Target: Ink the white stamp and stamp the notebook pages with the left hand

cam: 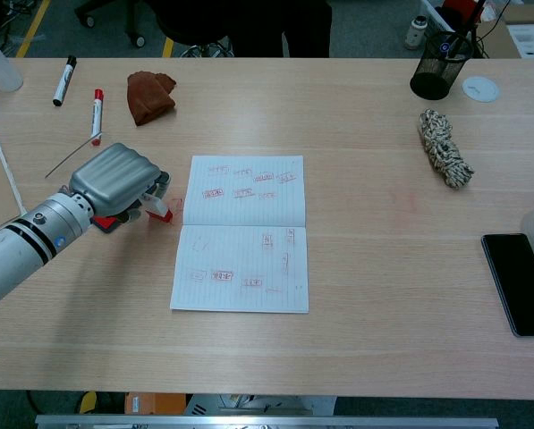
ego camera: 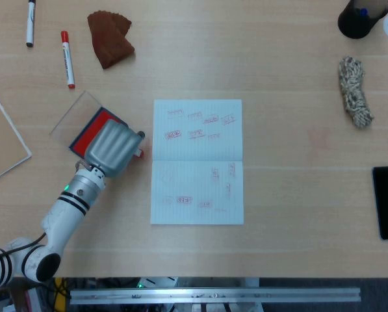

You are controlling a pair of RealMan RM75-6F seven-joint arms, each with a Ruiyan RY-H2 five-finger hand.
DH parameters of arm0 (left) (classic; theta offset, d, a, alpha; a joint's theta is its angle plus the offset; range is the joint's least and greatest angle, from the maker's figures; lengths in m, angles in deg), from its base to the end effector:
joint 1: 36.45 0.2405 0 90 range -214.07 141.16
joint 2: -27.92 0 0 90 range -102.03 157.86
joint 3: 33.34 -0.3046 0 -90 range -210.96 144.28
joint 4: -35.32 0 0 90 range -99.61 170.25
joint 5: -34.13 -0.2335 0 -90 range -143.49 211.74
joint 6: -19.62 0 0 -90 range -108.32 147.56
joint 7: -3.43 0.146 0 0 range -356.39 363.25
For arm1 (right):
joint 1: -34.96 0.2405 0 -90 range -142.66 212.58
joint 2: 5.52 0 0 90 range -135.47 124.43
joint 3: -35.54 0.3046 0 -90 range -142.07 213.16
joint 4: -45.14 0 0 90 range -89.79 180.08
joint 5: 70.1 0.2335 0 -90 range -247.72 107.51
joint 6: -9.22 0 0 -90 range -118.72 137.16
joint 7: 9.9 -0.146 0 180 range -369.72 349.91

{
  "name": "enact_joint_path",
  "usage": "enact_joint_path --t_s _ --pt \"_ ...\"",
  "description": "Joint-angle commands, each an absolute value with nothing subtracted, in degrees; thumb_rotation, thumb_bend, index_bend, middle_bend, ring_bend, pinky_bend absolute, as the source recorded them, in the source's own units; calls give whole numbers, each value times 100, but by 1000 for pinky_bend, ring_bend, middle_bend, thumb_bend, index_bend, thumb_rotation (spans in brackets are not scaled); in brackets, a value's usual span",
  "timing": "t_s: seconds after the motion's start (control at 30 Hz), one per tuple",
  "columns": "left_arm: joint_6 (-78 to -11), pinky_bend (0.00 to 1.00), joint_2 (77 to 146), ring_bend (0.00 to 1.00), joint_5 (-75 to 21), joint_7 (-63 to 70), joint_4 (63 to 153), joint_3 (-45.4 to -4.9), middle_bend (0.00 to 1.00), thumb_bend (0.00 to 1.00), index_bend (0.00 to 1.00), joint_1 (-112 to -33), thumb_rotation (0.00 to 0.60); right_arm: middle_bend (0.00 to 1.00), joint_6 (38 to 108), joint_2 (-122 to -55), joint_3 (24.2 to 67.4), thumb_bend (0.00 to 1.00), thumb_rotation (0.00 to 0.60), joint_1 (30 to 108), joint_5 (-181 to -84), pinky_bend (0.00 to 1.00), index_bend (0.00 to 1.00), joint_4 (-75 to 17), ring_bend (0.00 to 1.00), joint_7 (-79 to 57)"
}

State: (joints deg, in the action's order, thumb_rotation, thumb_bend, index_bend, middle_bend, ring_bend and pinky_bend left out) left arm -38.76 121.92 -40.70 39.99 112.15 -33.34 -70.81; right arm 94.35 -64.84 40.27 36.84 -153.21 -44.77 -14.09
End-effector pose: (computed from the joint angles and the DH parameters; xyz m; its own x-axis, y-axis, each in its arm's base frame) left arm -0.2504 0.3166 -0.0816 0.7861 0.1438 0.6012 0.5802 -0.5072 -0.6373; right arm -0.3907 -0.1771 0.2045 0.4383 0.0213 0.8986 -0.8960 0.0902 0.4349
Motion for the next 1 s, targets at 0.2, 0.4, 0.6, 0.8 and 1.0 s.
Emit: enact_joint_path --t_s 0.2,0.4,0.6,0.8,1.0 --pt "-3866 1000 12251 1000 -4088 4000 11178 -3331 1000 231 501 -7083 600 386 9432 -6480 4028 261 600 3677 -15306 419 325 -4475 311 -1416" --pt "-3877 1000 12270 1000 -4119 4020 11201 -3329 1000 255 504 -7086 600 386 9422 -6481 4029 261 600 3678 -15299 419 325 -4455 311 -1434" --pt "-3873 1000 12284 1000 -4108 4043 11200 -3322 1000 262 512 -7082 600 386 9414 -6485 4020 261 600 3669 -15292 419 325 -4427 311 -1464" --pt "-3852 1000 12310 1000 -4100 4036 11178 -3332 1000 273 522 -7075 600 386 9418 -6489 4014 261 600 3658 -15290 419 325 -4404 311 -1487" --pt "-3861 1000 12347 1000 -4123 4034 11148 -3337 1000 279 530 -7070 600 386 9424 -6490 4013 261 600 3650 -15291 420 325 -4394 311 -1501"
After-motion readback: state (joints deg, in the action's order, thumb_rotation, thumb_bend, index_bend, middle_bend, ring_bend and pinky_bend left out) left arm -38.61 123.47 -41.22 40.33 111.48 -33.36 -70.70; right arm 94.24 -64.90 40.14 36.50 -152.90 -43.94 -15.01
